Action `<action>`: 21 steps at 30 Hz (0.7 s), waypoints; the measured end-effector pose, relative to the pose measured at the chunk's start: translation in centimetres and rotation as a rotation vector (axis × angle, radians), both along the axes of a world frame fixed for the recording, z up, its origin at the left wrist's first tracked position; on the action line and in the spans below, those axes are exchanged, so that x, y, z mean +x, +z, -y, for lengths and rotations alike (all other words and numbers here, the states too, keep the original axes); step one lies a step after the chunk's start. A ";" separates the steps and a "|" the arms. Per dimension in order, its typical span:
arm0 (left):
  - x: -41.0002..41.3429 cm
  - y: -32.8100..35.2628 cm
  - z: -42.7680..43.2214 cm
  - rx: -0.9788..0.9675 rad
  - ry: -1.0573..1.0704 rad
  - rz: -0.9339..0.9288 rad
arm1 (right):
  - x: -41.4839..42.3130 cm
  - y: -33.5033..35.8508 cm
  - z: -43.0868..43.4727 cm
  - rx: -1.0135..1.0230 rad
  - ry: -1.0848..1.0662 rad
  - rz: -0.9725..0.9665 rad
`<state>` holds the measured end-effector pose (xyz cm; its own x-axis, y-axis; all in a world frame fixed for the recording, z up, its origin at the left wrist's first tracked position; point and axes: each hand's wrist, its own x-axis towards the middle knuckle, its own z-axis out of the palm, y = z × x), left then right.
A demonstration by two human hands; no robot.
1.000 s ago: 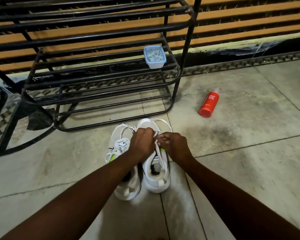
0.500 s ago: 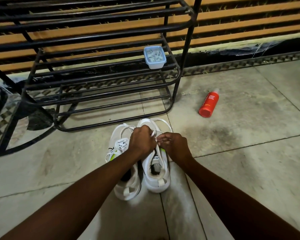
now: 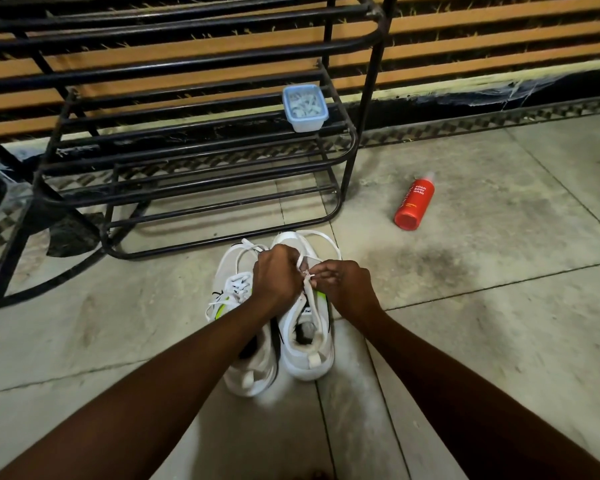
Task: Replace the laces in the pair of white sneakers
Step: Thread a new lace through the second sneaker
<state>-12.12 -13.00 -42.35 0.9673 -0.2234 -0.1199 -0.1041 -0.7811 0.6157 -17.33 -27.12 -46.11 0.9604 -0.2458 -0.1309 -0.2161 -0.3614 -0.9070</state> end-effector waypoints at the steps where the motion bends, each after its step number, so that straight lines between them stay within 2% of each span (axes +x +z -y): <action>1: 0.0 0.0 0.0 -0.035 0.026 -0.015 | 0.0 0.0 -0.1 -0.022 -0.005 -0.001; 4: 0.1 -0.1 -0.2 -0.110 0.077 -0.058 | 0.1 0.1 -0.3 -0.084 -0.019 0.025; 8: 0.0 -0.3 -0.4 -0.072 -0.009 -0.032 | 0.2 0.5 -0.5 -0.104 -0.019 0.068; 12: -0.9 -0.7 -0.2 0.196 -0.070 0.147 | 0.7 0.8 -1.0 -0.159 -0.033 0.097; 15: -0.9 -0.7 0.0 0.349 -0.043 0.185 | 0.8 0.8 -1.1 -0.203 -0.103 0.113; 19: -0.6 -0.8 -0.1 0.416 -0.057 0.183 | 0.3 1.2 -1.6 -0.117 -0.273 0.213; 20: -0.6 -0.8 -0.2 0.424 -0.067 0.192 | 0.4 1.5 -1.5 -0.041 -0.369 0.237; 21: -0.6 -0.8 -0.2 0.430 -0.077 0.202 | 0.7 1.8 -1.1 0.136 -0.497 0.234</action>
<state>-12.76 -12.82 -43.19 0.9633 -0.2670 -0.0285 -0.2562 -0.9457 0.2000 -16.64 -26.02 -44.32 0.7409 -0.6716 0.0099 -0.1178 -0.1445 -0.9825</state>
